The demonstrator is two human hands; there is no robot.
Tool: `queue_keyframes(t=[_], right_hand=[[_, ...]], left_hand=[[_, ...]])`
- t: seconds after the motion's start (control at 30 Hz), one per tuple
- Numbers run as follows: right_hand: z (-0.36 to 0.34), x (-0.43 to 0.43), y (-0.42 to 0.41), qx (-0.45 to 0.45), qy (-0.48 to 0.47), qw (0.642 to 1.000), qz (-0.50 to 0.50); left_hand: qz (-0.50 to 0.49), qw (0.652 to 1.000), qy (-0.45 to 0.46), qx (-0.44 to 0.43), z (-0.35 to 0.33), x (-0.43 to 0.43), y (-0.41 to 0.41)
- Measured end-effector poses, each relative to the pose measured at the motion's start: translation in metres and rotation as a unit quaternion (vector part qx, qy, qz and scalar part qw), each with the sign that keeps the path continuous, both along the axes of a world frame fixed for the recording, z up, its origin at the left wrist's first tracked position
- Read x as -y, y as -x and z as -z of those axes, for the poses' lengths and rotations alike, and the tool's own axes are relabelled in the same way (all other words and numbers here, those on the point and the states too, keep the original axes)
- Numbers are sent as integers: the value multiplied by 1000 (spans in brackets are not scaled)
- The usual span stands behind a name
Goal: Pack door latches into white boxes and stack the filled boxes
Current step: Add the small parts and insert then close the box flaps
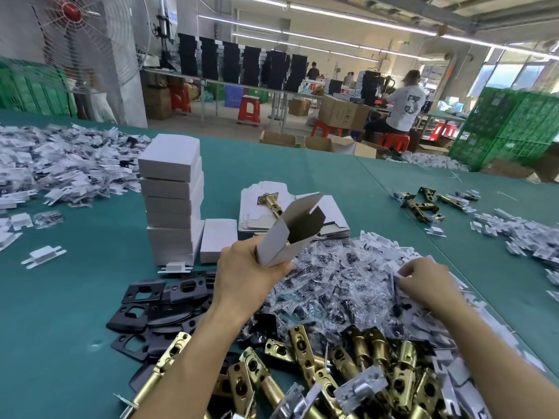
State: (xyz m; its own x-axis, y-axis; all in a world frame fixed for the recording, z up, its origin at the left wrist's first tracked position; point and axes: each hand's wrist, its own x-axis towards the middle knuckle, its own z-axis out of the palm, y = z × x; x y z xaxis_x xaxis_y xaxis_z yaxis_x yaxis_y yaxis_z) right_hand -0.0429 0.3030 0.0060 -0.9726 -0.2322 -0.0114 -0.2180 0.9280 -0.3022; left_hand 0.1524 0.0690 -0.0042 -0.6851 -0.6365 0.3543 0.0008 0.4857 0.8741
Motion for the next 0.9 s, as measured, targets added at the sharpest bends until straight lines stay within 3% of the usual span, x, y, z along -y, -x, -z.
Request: queue_keyframes(t=[0.13, 0.27, 0.4, 0.47, 0.57, 0.8, 0.9], right_hand=[[-10, -8, -3, -65, -2, 998, 15], [-40, 5, -21, -139, 154, 977, -46], [-74, 39, -66, -127, 369, 899, -200], [-83, 56, -87, -121, 419, 854, -285], [-89, 77, -109, -170, 406, 829, -346], [-98, 89, -132, -332, 424, 755, -373], [-101, 89, -135, -361, 397, 757, -372]], left_hand=[[-9, 1000, -18, 21, 2, 3, 1], [-21, 998, 12, 53, 4, 4, 3], [-8, 999, 6, 48, 7, 3, 4], [8, 999, -16, 26, 7, 3, 5], [38, 998, -37, -22, 4, -2, 5], [50, 981, -102, -159, -2, -4, 3], [38, 982, -96, -160, -3, -5, 3]])
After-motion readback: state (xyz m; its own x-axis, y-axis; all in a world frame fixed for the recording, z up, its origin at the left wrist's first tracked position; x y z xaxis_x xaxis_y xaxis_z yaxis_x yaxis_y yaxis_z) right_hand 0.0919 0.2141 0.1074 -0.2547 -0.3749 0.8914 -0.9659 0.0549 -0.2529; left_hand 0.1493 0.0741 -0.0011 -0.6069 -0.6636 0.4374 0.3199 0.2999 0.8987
